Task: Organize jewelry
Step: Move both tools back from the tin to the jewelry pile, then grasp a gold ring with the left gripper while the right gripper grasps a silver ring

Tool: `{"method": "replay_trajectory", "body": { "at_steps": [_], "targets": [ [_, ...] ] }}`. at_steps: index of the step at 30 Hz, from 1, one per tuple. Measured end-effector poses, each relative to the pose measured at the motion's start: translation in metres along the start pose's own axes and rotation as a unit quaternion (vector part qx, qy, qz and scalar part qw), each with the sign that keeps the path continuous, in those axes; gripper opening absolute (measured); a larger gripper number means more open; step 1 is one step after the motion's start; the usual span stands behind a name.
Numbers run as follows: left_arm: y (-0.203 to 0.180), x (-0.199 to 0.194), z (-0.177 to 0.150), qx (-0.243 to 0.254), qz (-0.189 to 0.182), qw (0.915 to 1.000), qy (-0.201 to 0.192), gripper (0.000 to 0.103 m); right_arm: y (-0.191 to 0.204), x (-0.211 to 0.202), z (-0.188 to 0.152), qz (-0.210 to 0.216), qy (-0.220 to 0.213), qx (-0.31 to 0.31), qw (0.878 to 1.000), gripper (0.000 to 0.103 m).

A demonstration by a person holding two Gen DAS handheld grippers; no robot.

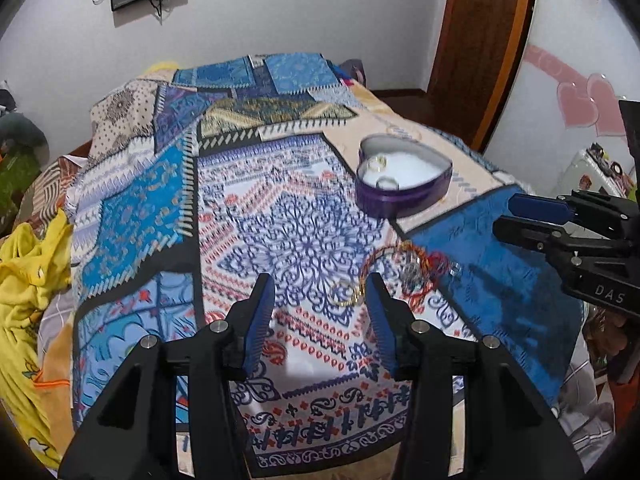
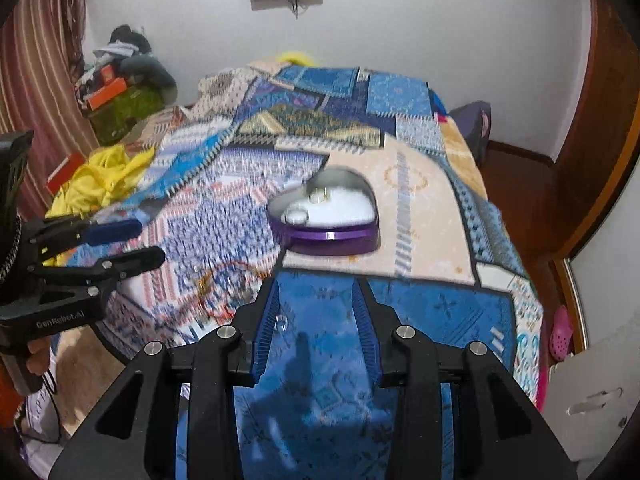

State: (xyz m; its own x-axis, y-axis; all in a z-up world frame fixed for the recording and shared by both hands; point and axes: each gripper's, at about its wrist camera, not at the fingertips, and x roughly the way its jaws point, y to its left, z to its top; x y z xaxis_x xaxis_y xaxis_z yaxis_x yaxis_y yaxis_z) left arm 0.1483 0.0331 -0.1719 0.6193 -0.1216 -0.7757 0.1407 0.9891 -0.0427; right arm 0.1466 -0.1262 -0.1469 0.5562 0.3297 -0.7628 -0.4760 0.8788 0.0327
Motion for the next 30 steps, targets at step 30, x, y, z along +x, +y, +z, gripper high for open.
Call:
{"method": "replay_trajectory", "body": {
  "at_steps": [30],
  "targets": [
    [-0.008, 0.051, -0.002, 0.083, -0.058, 0.9931, 0.058, 0.041, 0.013, 0.028, -0.019, 0.046, 0.025, -0.042, 0.998, 0.029]
  ]
}}
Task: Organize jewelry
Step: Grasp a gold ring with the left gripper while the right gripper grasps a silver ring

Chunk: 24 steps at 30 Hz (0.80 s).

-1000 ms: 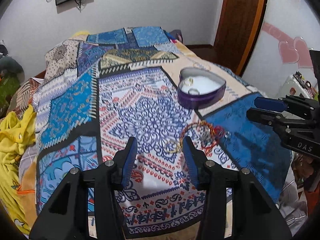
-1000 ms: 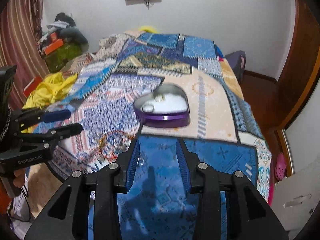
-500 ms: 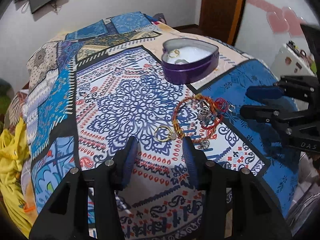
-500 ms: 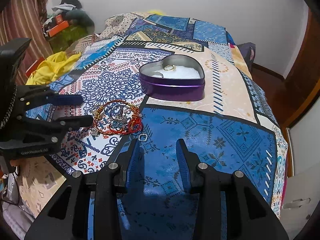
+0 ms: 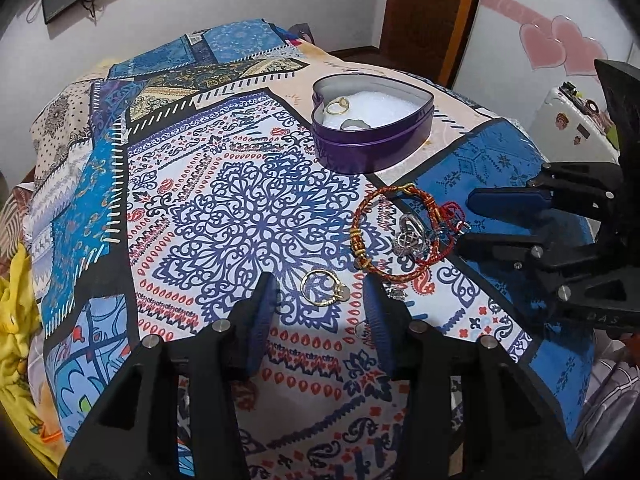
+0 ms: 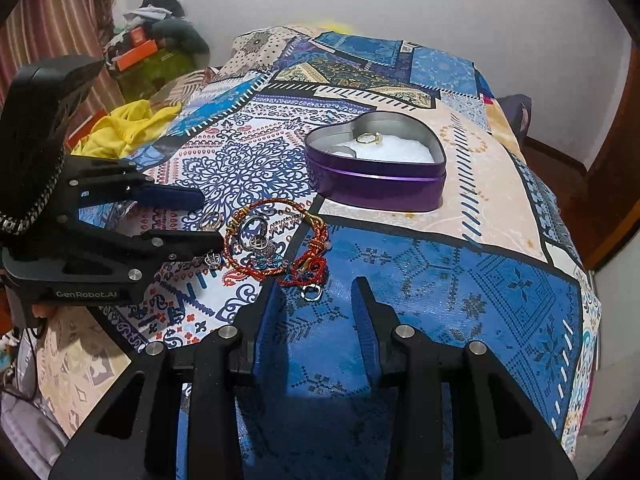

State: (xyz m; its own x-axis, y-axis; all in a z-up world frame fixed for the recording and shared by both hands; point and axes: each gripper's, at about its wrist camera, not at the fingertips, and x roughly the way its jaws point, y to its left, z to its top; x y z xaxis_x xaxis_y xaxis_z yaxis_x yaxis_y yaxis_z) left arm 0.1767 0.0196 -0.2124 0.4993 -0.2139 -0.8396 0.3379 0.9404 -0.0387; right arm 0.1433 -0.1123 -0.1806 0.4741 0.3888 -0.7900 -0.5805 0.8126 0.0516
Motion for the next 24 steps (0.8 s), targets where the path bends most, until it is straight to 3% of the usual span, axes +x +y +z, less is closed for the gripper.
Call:
{"method": "replay_trajectory", "body": {
  "at_steps": [7, 16, 24],
  "targets": [
    [0.007, 0.0, 0.0, -0.001, 0.0, 1.0, 0.001, 0.026, 0.002, 0.005, 0.002, -0.005, -0.001, -0.009, 1.0, 0.01],
    [-0.005, -0.005, -0.002, 0.017, 0.026, 0.9995, -0.003, 0.025, -0.006, -0.007, 0.005, -0.007, -0.015, 0.013, 1.0, 0.009],
    [-0.003, -0.019, 0.004, -0.003, 0.026, 0.9994, -0.021, 0.025, -0.013, -0.028, 0.013, -0.016, -0.042, 0.027, 0.999, 0.009]
  ]
}}
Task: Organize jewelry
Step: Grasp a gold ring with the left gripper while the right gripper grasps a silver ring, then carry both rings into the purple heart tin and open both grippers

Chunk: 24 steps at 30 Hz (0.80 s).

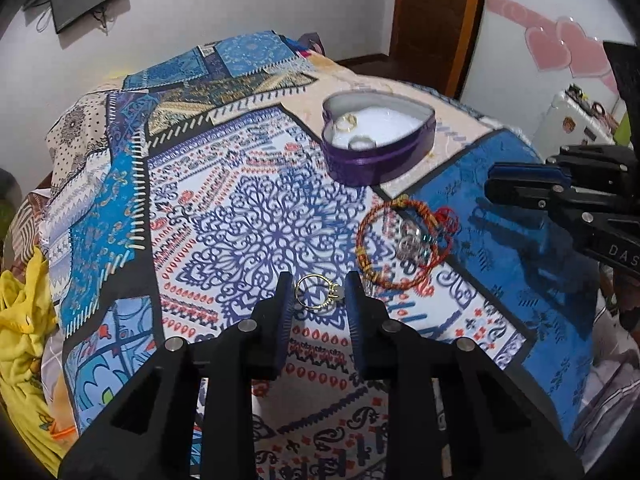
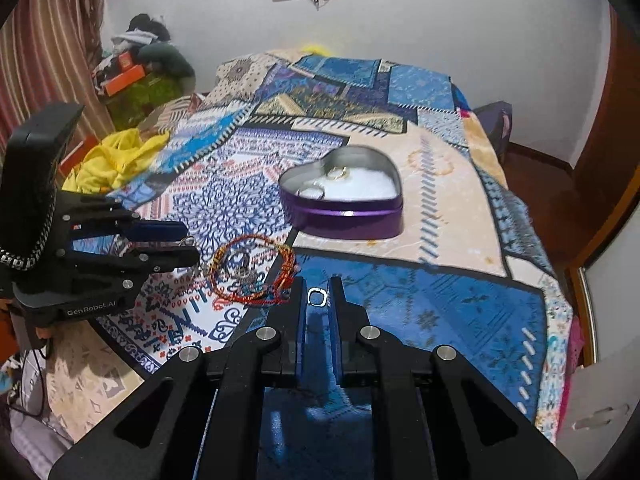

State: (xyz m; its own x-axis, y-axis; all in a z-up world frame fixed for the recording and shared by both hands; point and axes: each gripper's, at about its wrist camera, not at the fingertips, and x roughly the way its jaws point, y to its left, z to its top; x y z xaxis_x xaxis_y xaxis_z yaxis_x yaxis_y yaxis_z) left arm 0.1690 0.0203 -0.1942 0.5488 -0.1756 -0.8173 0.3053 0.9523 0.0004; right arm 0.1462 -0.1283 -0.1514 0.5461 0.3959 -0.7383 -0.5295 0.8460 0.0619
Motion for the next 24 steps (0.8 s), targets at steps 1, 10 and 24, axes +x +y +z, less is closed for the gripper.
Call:
{"method": "replay_trajectory", "body": {
  "at_steps": [1, 10, 24],
  "targets": [
    [0.0, -0.003, 0.002, -0.004, -0.001, 1.0, -0.004, 0.025, -0.001, -0.002, 0.002, 0.0, -0.003, 0.002, 1.0, 0.009],
    [-0.003, -0.036, 0.026, -0.022, -0.006, 0.998, -0.059, 0.025, -0.007, -0.027, 0.017, -0.009, -0.047, 0.017, 0.999, 0.009],
    [-0.014, -0.052, 0.065, -0.032, -0.025, 0.9922, -0.118, 0.025, -0.019, -0.043, 0.043, -0.022, -0.099, 0.03, 0.994, 0.009]
  ]
}}
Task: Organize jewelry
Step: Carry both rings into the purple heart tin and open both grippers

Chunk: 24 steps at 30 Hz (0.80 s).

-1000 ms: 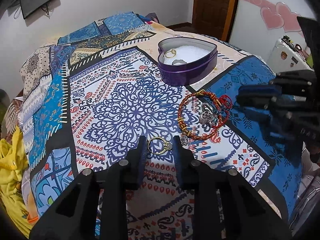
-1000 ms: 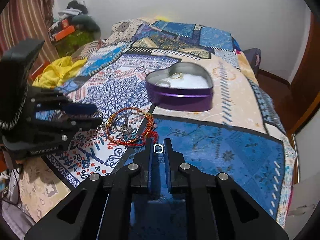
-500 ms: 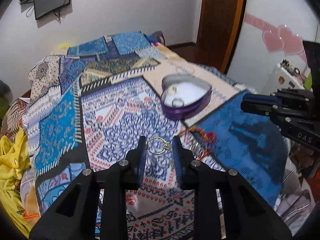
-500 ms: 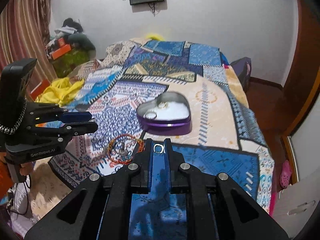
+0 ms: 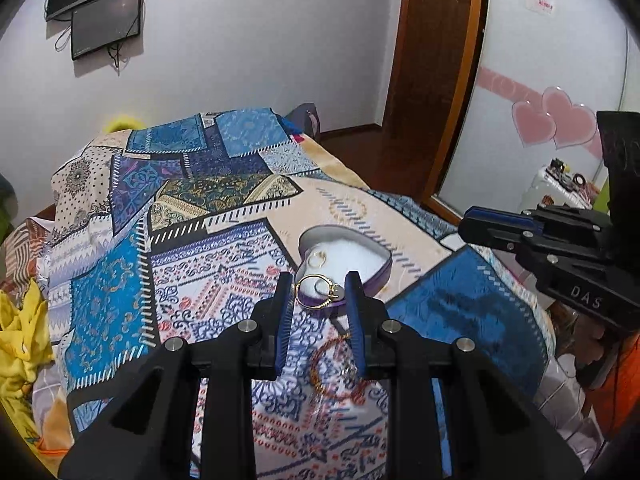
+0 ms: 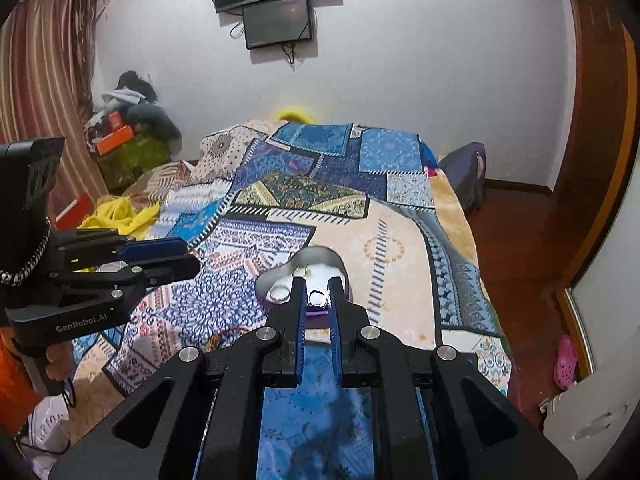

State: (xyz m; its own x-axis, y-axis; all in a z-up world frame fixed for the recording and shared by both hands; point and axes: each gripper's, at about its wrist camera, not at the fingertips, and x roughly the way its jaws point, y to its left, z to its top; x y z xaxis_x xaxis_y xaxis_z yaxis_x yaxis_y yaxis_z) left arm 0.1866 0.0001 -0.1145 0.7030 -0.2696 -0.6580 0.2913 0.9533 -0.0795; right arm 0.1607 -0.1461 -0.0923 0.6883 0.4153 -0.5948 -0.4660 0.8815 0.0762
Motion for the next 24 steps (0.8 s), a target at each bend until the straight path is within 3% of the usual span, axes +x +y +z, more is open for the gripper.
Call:
{"method": "replay_trajectory", "body": {
  "at_steps": [10, 24],
  "targets": [
    [0.008, 0.024, 0.011, -0.02, 0.0, 0.9998, 0.002, 0.025, -0.004, 0.018, 0.008, 0.012, -0.002, 0.007, 1.0, 0.009],
    [0.016, 0.071, 0.009, -0.037, -0.019, 0.9984, 0.037, 0.025, -0.015, 0.068, 0.005, 0.033, 0.048, 0.021, 0.998, 0.009]
  ]
}}
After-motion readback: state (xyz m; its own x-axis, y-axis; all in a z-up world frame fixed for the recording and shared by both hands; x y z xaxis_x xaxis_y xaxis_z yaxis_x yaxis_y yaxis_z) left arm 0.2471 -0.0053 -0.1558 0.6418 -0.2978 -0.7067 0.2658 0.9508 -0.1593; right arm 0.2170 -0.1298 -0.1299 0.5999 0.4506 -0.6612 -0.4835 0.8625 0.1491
